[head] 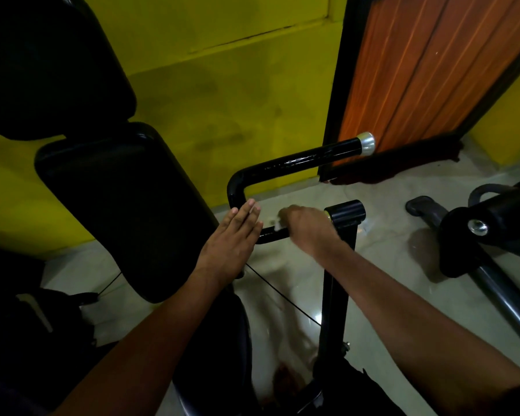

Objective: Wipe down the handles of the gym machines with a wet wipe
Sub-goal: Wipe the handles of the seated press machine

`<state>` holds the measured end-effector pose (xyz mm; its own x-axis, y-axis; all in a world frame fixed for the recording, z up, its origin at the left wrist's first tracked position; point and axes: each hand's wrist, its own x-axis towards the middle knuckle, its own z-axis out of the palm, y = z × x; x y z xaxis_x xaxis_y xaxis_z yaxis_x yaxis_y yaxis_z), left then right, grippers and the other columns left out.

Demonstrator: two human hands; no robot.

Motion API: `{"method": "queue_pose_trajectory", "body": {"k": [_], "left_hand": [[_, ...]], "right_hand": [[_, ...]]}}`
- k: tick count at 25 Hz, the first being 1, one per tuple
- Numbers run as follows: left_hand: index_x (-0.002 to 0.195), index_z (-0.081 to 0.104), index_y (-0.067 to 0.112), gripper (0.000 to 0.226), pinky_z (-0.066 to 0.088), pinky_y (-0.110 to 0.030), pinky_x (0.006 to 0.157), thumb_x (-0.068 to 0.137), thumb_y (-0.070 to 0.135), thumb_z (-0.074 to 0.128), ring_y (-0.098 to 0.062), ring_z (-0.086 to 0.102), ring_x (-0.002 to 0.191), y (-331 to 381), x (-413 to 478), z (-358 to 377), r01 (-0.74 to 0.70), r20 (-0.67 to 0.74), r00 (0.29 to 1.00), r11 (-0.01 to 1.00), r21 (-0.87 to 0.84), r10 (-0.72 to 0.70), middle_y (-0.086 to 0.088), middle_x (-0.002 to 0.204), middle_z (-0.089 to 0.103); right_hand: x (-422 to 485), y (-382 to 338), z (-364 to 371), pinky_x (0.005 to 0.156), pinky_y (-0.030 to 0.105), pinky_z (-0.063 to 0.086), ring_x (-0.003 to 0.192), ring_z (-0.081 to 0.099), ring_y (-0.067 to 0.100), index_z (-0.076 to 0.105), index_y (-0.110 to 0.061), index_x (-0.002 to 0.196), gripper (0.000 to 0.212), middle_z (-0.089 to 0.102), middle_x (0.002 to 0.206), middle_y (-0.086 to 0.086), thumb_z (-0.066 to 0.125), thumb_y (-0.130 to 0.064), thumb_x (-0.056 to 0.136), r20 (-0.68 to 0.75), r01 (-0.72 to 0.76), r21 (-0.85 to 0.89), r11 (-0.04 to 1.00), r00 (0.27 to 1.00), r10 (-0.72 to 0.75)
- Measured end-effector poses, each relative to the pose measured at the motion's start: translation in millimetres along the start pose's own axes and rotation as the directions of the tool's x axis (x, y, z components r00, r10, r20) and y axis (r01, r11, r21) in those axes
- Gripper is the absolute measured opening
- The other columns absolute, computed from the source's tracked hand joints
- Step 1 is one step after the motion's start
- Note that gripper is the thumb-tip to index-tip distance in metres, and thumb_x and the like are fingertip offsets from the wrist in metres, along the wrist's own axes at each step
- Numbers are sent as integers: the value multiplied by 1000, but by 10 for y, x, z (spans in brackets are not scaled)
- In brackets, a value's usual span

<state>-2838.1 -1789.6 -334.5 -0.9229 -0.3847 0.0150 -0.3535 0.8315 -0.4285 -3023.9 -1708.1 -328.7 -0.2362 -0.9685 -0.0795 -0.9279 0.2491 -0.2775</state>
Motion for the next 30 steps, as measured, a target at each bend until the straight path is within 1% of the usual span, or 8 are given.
{"method": "queue_pose_trajectory", "body": {"k": [7, 13, 17, 20, 22, 24, 27, 30], "left_hand": [[142, 48, 7, 52, -3, -47, 121, 91, 14, 39, -35, 3, 151, 153, -41, 18, -7, -75, 997, 1000, -9, 7, -17, 156, 34], [126, 63, 8, 40, -6, -43, 122, 88, 20, 70, -33, 15, 147, 206, 19, 62, 90, -99, 990, 989, -120, -102, -12, 143, 52], [123, 65, 12, 37, -7, -45, 121, 88, 24, 71, -31, 15, 148, 273, 15, 62, 168, -69, 981, 970, -174, -182, -8, 141, 54], [120, 67, 12, 31, -5, -45, 121, 95, 27, 59, -30, 16, 147, 308, 42, 67, 179, -125, 971, 968, -174, -202, -7, 136, 57], [118, 68, 11, 32, -4, -46, 121, 98, 28, 50, -30, 17, 147, 331, 48, 70, 188, -139, 967, 965, -184, -215, -6, 132, 60], [117, 69, 11, 29, -2, -46, 121, 96, 27, 57, -30, 18, 147, 329, 48, 80, 187, -147, 965, 965, -186, -215, -6, 129, 62], [117, 69, 12, 30, 0, -47, 121, 91, 26, 68, -30, 19, 147, 330, 53, 71, 191, -146, 964, 958, -214, -224, -5, 126, 63], [118, 67, 11, 31, 0, -47, 121, 90, 23, 69, -30, 18, 148, 343, 16, 58, 206, -124, 963, 948, -241, -241, -5, 122, 65]], "right_hand": [[127, 202, -109, 72, 34, 46, 91, 64, 27, 60, -16, 111, 18, 64, 102, 7, 55, -15, 93, 92, -61, -90, 994, 993, 69], [209, 309, -147, 82, 38, 50, 99, 64, 30, 61, -14, 116, 23, 66, 111, 11, 56, -22, 96, 158, 18, -64, 998, 987, -8], [182, 358, -152, 73, 33, 45, 96, 64, 29, 63, -14, 111, 20, 67, 105, 9, 55, -14, 92, 142, 123, -43, 991, 983, -116], [92, 313, -105, 69, 33, 44, 85, 62, 27, 60, -16, 108, 17, 67, 99, 9, 54, -14, 92, 92, -28, -34, 999, 995, 31], [80, 261, -71, 70, 34, 47, 85, 63, 26, 60, -16, 108, 17, 66, 99, 7, 54, -15, 93, 83, 9, -28, 1000, 997, -7], [140, 243, -53, 71, 34, 46, 90, 64, 29, 60, -13, 108, 16, 66, 101, 9, 52, -17, 95, 136, 118, -74, 990, 985, -107], [336, 359, -158, 81, 39, 50, 100, 64, 35, 60, -7, 114, 28, 66, 109, 18, 52, -28, 98, 240, 40, -127, 991, 971, -9], [138, 248, -79, 75, 34, 46, 92, 65, 29, 62, -15, 110, 18, 67, 102, 9, 55, -19, 94, 101, 102, -152, 983, 991, -87]]}}
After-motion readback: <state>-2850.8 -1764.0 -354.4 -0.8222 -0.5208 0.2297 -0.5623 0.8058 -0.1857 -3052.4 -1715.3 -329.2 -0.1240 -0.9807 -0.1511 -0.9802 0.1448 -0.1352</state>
